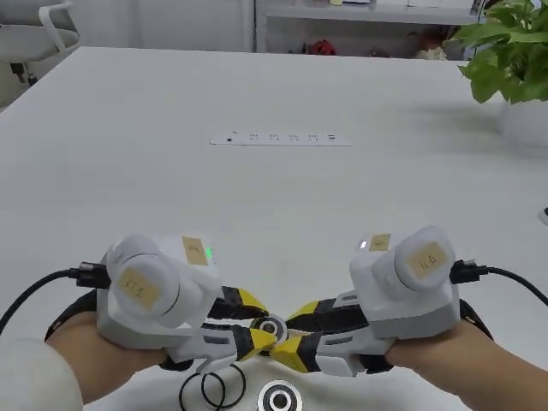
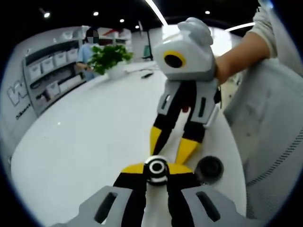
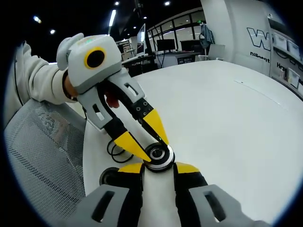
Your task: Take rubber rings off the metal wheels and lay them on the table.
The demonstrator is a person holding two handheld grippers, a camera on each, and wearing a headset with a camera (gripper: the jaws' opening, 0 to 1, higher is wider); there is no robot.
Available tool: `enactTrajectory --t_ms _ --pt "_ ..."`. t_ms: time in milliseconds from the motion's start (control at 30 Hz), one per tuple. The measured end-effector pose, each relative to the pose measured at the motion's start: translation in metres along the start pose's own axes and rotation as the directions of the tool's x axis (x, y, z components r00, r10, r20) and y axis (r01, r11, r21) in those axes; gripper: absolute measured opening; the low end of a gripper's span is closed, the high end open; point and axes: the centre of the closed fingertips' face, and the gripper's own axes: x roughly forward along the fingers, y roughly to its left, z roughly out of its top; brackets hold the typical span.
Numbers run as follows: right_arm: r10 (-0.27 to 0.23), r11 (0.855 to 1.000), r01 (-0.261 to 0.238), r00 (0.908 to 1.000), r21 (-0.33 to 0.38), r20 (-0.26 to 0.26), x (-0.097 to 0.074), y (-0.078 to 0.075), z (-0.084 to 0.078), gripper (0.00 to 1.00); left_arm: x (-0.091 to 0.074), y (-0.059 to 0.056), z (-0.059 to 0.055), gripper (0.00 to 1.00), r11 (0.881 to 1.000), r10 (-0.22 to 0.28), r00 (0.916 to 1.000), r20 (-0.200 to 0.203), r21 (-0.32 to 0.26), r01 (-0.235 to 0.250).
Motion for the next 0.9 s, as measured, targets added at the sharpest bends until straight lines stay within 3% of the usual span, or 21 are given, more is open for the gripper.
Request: enactTrajectory --t_ms 33,500,667,800,900 --pt "-0.001 1.0 0.0 1.0 -0.002 -0.001 -0.0002 -0.0004 -0.0002 0.21 -0.0002 -0.0001 0.0022 0.14 1.0 0.001 0.9999 0.015 -0.004 -0.001" --pt "-0.008 0.999 0.006 0.9991 -0.045 -0.042 -0.0028 -0.0017 -0.0069 0.07 -0.001 0.0 0.0026 0.14 1.0 0.015 0.9995 0.026 -0.016 -0.014" --pt "-0.034 0.997 0.031 0.9985 -0.064 -0.042 -0.0042 -0.0059 -0.0053 0.0 -0.001 -0.0016 0.0031 0.13 1.0 0.01 0.9996 0.028 -0.006 -0.009" --pt "-0.039 0.998 0.037 0.998 -0.046 -0.049 -0.0041 -0.0064 -0.0055 0.0 -0.0009 -0.0016 0.0029 0.13 1.0 0.013 0.9996 0.026 0.0 -0.013" --pt "-0.046 0.998 0.047 0.9981 0.031 -0.04 -0.0059 -0.0095 -0.0033 0.0 -0.0016 -0.0019 0.0024 0.13 1.0 0.013 0.9996 0.023 0.005 -0.013"
